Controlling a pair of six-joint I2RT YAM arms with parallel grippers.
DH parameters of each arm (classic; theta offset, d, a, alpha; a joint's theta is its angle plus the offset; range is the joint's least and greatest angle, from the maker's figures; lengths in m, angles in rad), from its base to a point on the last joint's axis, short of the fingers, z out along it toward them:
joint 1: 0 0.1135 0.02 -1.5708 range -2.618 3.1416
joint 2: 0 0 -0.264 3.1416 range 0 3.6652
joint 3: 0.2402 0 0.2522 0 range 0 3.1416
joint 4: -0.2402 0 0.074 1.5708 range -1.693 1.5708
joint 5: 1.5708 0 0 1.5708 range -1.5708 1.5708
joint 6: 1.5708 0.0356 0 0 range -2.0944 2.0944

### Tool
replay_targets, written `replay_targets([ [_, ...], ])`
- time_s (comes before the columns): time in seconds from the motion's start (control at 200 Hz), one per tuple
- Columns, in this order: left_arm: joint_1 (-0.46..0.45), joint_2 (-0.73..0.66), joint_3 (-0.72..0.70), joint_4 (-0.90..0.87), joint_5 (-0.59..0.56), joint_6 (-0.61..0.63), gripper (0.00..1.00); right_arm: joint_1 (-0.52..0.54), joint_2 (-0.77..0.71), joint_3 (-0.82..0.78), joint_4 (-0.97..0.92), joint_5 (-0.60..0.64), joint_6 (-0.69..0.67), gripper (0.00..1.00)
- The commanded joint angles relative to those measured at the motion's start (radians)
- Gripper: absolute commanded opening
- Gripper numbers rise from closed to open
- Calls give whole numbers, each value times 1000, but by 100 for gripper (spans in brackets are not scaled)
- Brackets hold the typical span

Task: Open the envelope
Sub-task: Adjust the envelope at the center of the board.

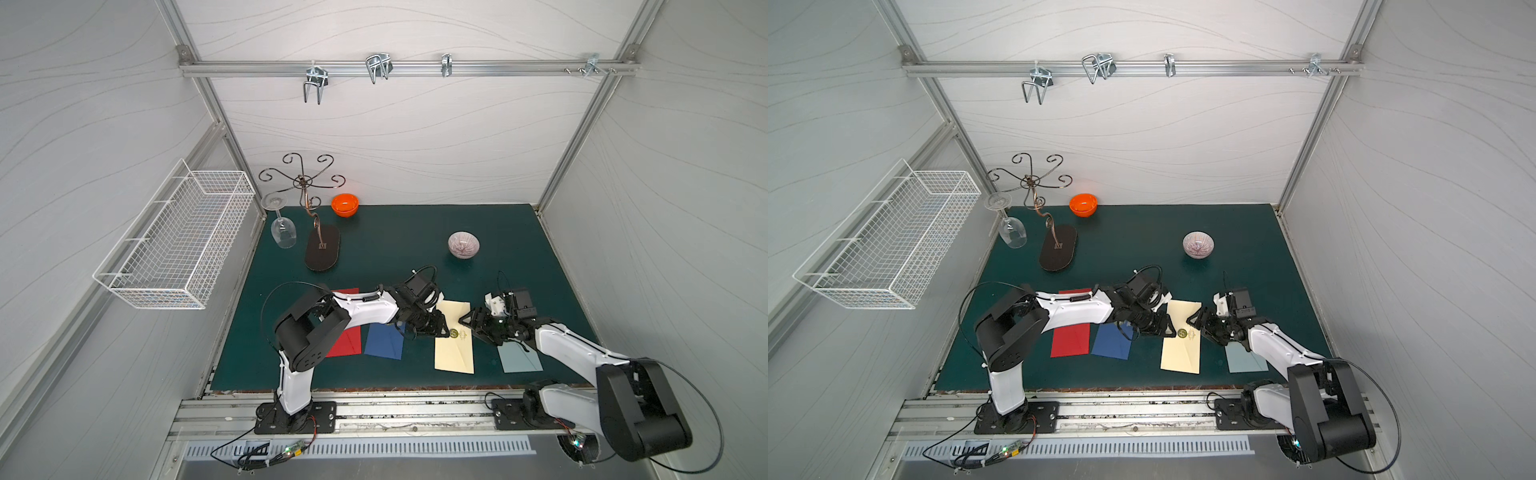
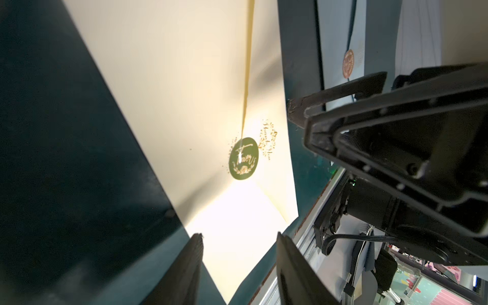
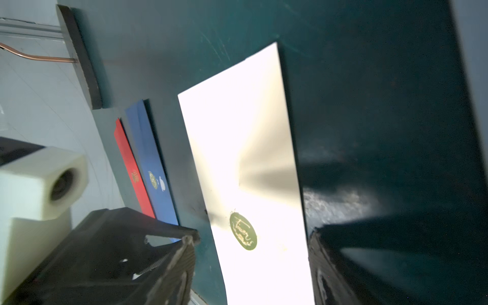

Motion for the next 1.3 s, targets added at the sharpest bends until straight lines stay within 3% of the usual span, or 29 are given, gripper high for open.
replay_targets([
  [0.0, 1, 37, 50, -27, -4, 6, 45, -19, 49, -54, 28, -2, 18, 70],
  [0.44, 112, 57, -2, 10, -45, -4, 43, -7, 183, -30, 219, -180, 41, 72],
  [0.565, 156, 39, -8, 0, -36, 22, 43, 44, 228, 19, 213, -166, 33, 74],
  [0.77, 175, -1, 12, -19, -18, 55, 45, 26, 268, 48, 195, -129, 26, 75],
  [1.141, 164, -141, -96, 6, 62, 9, 46, 24, 149, -23, 158, -67, 79, 74],
  [1.296, 108, -218, -152, -16, 73, -6, 45, 63, 74, -51, 129, -71, 97, 74],
])
